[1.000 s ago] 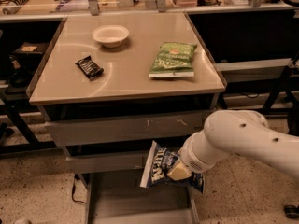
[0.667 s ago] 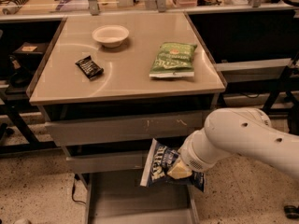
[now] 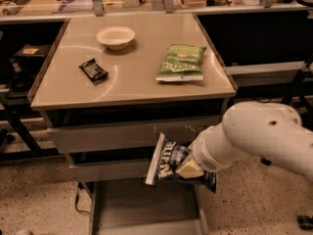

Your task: Pick blue chip bag from bottom drawer and place on counter

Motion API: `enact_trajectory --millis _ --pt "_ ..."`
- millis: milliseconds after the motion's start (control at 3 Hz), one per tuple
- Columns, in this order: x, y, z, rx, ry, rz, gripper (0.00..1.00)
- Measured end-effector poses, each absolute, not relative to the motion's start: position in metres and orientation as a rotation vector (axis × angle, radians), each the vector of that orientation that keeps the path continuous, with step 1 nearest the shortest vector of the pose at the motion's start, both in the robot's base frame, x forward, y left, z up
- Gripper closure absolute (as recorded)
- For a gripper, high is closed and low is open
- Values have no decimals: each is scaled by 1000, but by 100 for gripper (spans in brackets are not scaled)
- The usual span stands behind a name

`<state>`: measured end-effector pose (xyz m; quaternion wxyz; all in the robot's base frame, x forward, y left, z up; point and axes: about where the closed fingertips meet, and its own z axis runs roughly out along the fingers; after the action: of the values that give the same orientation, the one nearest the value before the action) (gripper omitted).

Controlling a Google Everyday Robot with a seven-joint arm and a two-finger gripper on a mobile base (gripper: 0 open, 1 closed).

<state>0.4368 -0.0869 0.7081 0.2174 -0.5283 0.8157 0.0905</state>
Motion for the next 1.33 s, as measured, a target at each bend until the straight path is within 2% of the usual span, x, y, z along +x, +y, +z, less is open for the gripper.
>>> enact_trajectory --millis 667,1333 --pt "448 -82 837 -1495 2104 125 100" --pt "463 -76 843 -1476 2100 124 100"
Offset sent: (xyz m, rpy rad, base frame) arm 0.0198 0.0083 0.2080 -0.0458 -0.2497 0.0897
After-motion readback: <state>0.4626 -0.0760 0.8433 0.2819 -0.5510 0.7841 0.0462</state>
